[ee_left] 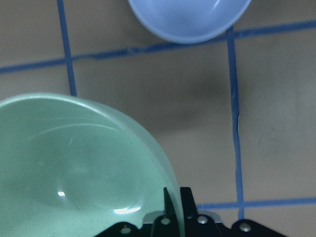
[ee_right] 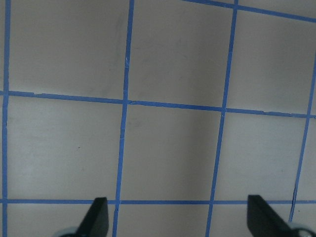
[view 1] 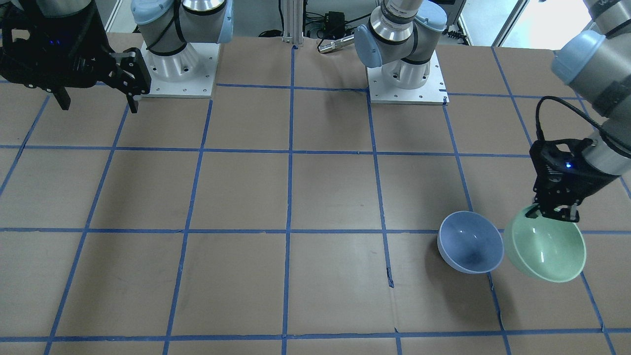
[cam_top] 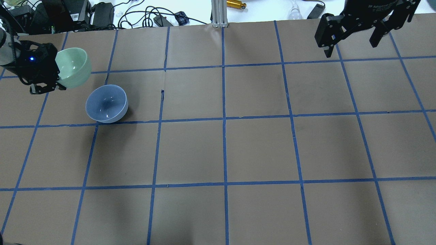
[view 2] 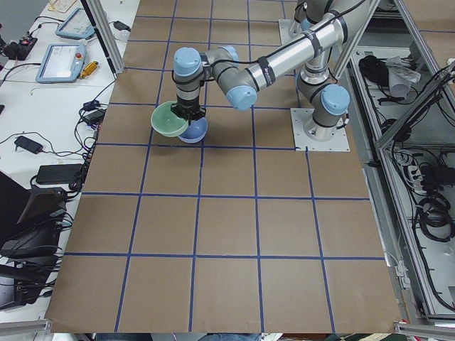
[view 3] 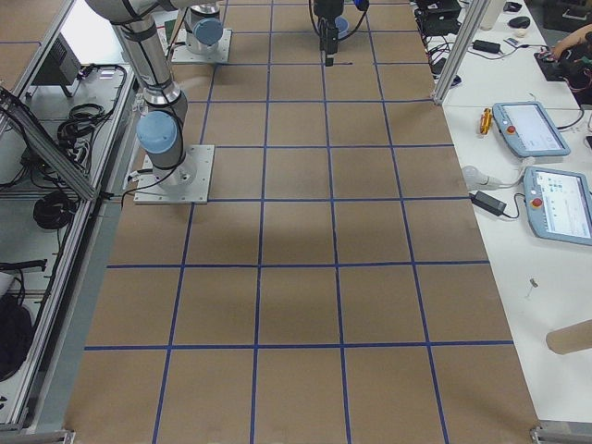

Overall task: Stack green bowl on blue bowl
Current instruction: 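Lift the mint-green bowl and carry it over the light blue bowl, then lower the mint-green bowl into the light blue bowl and release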

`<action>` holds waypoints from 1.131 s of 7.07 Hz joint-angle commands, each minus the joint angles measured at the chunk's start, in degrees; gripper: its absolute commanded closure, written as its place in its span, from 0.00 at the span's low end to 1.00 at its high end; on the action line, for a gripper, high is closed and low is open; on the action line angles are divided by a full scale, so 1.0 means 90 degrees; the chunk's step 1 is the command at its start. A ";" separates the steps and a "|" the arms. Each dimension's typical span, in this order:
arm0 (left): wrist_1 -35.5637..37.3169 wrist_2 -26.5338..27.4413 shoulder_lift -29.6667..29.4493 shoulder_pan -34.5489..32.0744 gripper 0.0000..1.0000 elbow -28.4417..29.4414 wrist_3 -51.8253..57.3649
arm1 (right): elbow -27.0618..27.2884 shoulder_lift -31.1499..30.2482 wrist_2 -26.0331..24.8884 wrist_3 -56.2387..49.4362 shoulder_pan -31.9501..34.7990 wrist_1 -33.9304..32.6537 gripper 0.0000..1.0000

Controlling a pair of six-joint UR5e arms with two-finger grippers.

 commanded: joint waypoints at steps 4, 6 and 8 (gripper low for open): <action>0.2328 0.0169 0.0506 -0.0557 1.00 -0.2056 -0.0818 | 0.0000 0.0000 0.0000 0.0000 0.0000 0.0000 0.00; 0.2250 0.0442 0.0477 -0.0479 1.00 -0.2066 -0.0847 | 0.0000 0.0000 0.0000 0.0000 0.0000 0.0000 0.00; 0.2240 0.0483 0.0467 -0.0479 0.94 -0.2125 -0.0848 | 0.0000 0.0000 0.0000 0.0000 0.0000 0.0000 0.00</action>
